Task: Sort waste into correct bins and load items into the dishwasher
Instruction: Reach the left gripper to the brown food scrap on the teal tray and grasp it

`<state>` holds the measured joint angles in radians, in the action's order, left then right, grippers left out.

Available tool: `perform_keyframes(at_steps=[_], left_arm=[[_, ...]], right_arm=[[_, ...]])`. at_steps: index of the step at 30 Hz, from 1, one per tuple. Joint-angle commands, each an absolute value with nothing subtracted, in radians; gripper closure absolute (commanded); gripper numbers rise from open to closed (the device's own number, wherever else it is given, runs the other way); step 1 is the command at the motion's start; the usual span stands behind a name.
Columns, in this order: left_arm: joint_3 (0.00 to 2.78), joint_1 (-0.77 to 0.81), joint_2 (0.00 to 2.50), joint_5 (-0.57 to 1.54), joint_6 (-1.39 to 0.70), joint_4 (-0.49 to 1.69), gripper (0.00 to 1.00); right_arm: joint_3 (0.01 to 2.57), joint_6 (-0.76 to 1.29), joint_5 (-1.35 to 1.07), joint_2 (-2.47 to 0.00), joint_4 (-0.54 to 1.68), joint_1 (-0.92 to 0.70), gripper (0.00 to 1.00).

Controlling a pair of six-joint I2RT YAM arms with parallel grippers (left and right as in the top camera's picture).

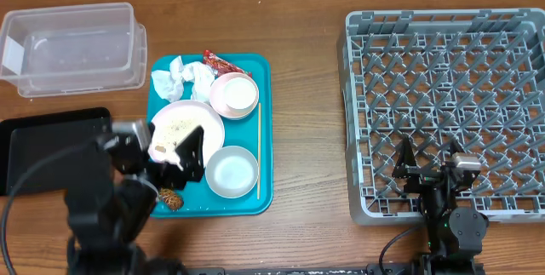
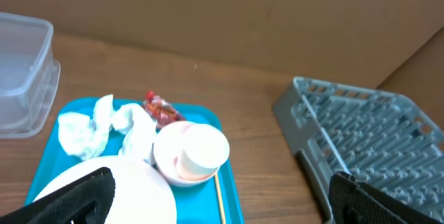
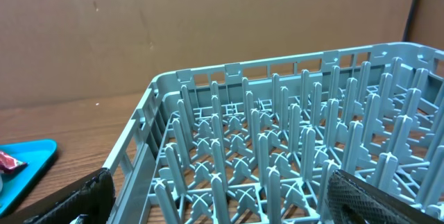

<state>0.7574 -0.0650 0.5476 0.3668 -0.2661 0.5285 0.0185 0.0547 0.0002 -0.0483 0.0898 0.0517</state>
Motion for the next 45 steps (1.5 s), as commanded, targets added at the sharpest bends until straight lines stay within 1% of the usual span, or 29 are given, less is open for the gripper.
perform_keyframes(at_steps=[1, 5, 9, 11, 13, 16, 19, 23, 28, 33, 36, 37, 39, 41, 43, 44, 45], left_arm=[[0.852, -0.059, 0.639, 0.376, -0.234, 0.570, 0.00], [0.884, -0.059, 0.681, 0.309, -0.373, 0.632, 0.00], [0.884, -0.059, 0.688, 0.074, -0.570, 0.786, 0.00], [0.884, -0.059, 0.690, -0.019, -0.652, 0.858, 0.00], [0.884, -0.059, 0.696, -0.068, -0.721, 0.911, 0.00], [0.884, -0.059, 0.712, -0.026, -0.826, 0.950, 0.00], [0.884, -0.059, 0.724, 0.049, -0.841, 0.999, 0.00], [0.871, -0.059, 0.743, -0.049, -0.840, 1.101, 0.00], [0.807, -0.059, 0.791, -0.123, -0.962, 1.177, 0.00], [0.726, -0.059, 0.849, -0.123, -1.056, 1.165, 0.00], [0.705, -0.059, 0.892, -0.123, -1.063, 1.163, 0.00], [0.702, -0.059, 0.905, -0.124, -1.063, 1.161, 0.02], [0.700, -0.059, 0.937, -0.155, -1.063, 1.146, 0.24], [0.700, -0.059, 0.975, -0.195, -1.063, 1.123, 0.42], [0.700, -0.059, 1.009, -0.206, -1.063, 1.099, 0.42], [0.700, -0.059, 1.027, -0.205, -1.063, 1.089, 0.33], [0.700, -0.059, 1.050, -0.205, -1.063, 1.079, 0.33]], right_arm=[[0.008, 0.052, -0.002, -0.038, 0.084, 0.054, 0.00], [0.008, 0.052, -0.002, -0.038, 0.084, 0.054, 0.00], [0.008, 0.052, -0.002, -0.038, 0.084, 0.054, 0.00], [0.008, 0.052, -0.002, -0.038, 0.084, 0.054, 0.00], [0.008, 0.052, -0.002, -0.038, 0.084, 0.054, 0.00], [0.008, 0.052, -0.002, -0.038, 0.084, 0.054, 0.00], [0.008, 0.052, -0.002, -0.038, 0.084, 0.054, 0.00], [0.008, 0.052, -0.002, -0.038, 0.084, 0.054, 0.00], [0.008, 0.052, -0.002, -0.038, 0.084, 0.054, 0.00], [0.008, 0.052, -0.002, -0.038, 0.084, 0.054, 0.00], [0.008, 0.052, -0.002, -0.038, 0.084, 0.054, 0.00], [0.008, 0.052, -0.002, -0.038, 0.084, 0.054, 0.00], [0.008, 0.052, -0.002, -0.038, 0.084, 0.054, 0.00], [0.008, 0.052, -0.002, -0.038, 0.084, 0.054, 0.00], [0.008, 0.052, -0.002, -0.038, 0.084, 0.054, 0.00], [0.008, 0.052, -0.002, -0.038, 0.084, 0.054, 0.00], [0.008, 0.052, -0.002, -0.038, 0.084, 0.054, 0.00]])
